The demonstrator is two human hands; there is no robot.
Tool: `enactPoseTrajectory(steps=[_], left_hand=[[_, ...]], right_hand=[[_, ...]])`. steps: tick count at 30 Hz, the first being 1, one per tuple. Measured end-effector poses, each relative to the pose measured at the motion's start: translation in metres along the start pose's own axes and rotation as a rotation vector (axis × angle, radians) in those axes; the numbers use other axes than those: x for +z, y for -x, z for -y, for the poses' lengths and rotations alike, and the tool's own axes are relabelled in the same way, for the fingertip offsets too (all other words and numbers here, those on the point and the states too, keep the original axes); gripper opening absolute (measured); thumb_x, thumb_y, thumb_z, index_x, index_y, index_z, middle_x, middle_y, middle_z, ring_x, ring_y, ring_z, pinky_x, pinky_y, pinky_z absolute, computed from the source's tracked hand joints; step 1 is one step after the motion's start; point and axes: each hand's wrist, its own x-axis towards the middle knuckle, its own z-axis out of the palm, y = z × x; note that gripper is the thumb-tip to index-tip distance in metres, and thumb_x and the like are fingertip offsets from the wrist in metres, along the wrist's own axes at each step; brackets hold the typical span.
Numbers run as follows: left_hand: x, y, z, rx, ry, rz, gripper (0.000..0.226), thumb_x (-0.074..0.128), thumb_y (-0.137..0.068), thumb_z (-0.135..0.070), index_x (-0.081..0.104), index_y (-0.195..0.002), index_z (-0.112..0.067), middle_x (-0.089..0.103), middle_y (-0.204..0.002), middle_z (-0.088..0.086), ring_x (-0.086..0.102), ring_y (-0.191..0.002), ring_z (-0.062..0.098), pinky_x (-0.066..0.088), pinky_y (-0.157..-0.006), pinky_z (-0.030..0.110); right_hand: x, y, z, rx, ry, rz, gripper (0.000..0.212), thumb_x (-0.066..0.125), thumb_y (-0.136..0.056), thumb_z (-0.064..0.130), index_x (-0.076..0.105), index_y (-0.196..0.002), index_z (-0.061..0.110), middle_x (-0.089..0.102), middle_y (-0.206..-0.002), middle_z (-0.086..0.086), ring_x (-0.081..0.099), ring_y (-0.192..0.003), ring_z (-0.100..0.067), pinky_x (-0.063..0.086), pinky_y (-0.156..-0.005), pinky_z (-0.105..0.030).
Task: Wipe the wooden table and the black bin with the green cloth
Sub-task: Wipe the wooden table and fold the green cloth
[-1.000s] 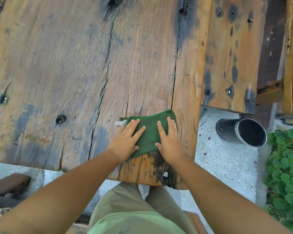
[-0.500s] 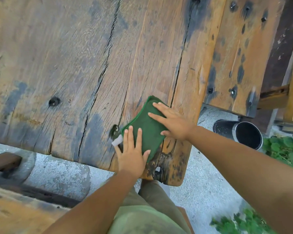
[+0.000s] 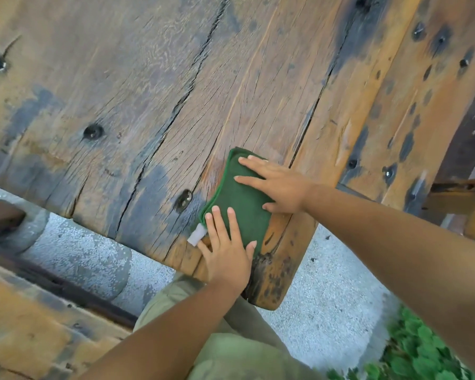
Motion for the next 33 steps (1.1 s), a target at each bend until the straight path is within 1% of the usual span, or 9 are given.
enactPoseTrajectory(steps=[8, 13, 16, 18, 20, 22, 25, 30, 33], left_hand=[[-0.037, -0.009, -0.006, 0.085, -0.165, 0.279, 0.101, 0.044, -0.092, -0.06, -0.013, -0.155, -0.004, -0.017, -0.159, 0.027, -0.01, -0.148, 0.045, 0.03, -0.107, 0.063], [-0.096, -0.049, -0.001, 0.187, -0.282, 0.357, 0.057, 0.049, -0.096, -0.042, 0.03, -0.141, -0.012, 0.03, -0.141, 0.019, 0.044, -0.124, 0.037, 0.045, -0.09, 0.046], [-0.118, -0.096, -0.004, 0.224, -0.153, 0.408, 0.028, 0.045, -0.097, -0.035, 0.052, -0.108, -0.01, 0.053, -0.116, 0.013, 0.059, -0.101, 0.033, 0.049, -0.079, 0.039], [-0.131, -0.127, -0.008, 0.28, -0.109, 0.398, 0.024, 0.046, -0.096, -0.03, 0.05, -0.084, -0.01, 0.062, -0.098, 0.012, 0.059, -0.086, 0.03, 0.051, -0.074, 0.036], [-0.142, -0.151, -0.015, 0.336, -0.053, 0.351, 0.02, 0.049, -0.097, -0.025, 0.054, -0.088, -0.007, 0.06, -0.092, 0.011, 0.057, -0.083, 0.029, 0.049, -0.072, 0.035], [-0.15, -0.171, -0.022, 0.394, -0.002, 0.283, 0.018, 0.053, -0.095, -0.018, 0.059, -0.105, -0.004, 0.06, -0.1, 0.013, 0.059, -0.089, 0.032, 0.051, -0.076, 0.038], [-0.15, -0.194, -0.024, 0.504, 0.023, 0.144, 0.016, 0.058, -0.09, -0.011, 0.061, -0.106, -0.007, 0.053, -0.109, 0.014, 0.057, -0.095, 0.033, 0.052, -0.083, 0.044], [-0.14, -0.211, -0.017, 0.652, -0.072, 0.216, 0.031, 0.066, -0.086, -0.01, 0.053, -0.114, -0.01, 0.05, -0.114, 0.01, 0.053, -0.099, 0.028, 0.051, -0.083, 0.043], [-0.14, -0.217, -0.015, 0.713, -0.125, 0.228, 0.02, 0.064, -0.087, -0.009, 0.056, -0.105, -0.007, 0.053, -0.108, 0.012, 0.052, -0.097, 0.029, 0.047, -0.08, 0.038]], right_hand=[[0.005, 0.002, 0.028, 0.201, -0.105, -0.09, 0.088, 0.072, -0.089, 0.025, 0.02, -0.16, 0.021, 0.006, -0.169, -0.007, 0.005, -0.155, -0.027, 0.011, -0.125, -0.04], [0.003, 0.019, 0.042, 0.564, -0.441, -0.461, 0.054, 0.06, -0.093, 0.022, 0.046, -0.144, 0.014, 0.054, -0.14, -0.009, 0.05, -0.129, -0.032, 0.04, -0.108, -0.046], [0.004, 0.028, 0.041, 0.757, -0.534, -0.569, 0.04, 0.058, -0.093, 0.016, 0.054, -0.132, 0.013, 0.058, -0.126, -0.011, 0.057, -0.115, -0.033, 0.048, -0.091, -0.042], [0.005, 0.031, 0.036, 0.845, -0.553, -0.541, 0.036, 0.058, -0.093, 0.016, 0.055, -0.129, 0.012, 0.057, -0.124, -0.011, 0.056, -0.113, -0.032, 0.048, -0.086, -0.041], [0.006, 0.032, 0.03, 0.898, -0.565, -0.496, 0.036, 0.06, -0.093, 0.018, 0.054, -0.128, 0.012, 0.056, -0.122, -0.012, 0.056, -0.111, -0.032, 0.049, -0.083, -0.04], [0.007, 0.031, 0.025, 0.922, -0.597, -0.47, 0.034, 0.062, -0.093, 0.021, 0.055, -0.125, 0.011, 0.056, -0.119, -0.012, 0.058, -0.106, -0.032, 0.051, -0.081, -0.041], [0.009, 0.026, 0.02, 0.937, -0.657, -0.45, 0.032, 0.067, -0.092, 0.023, 0.059, -0.12, 0.01, 0.055, -0.116, -0.012, 0.06, -0.098, -0.031, 0.051, -0.08, -0.039], [0.012, 0.016, 0.012, 0.971, -0.737, -0.43, 0.027, 0.067, -0.088, 0.009, 0.056, -0.113, 0.011, 0.056, -0.111, -0.013, 0.058, -0.094, -0.031, 0.05, -0.079, -0.039], [0.015, 0.011, 0.009, 0.976, -0.714, -0.405, 0.022, 0.06, -0.085, 0.001, 0.056, -0.106, 0.008, 0.06, -0.103, -0.013, 0.059, -0.09, -0.032, 0.053, -0.077, -0.043]])
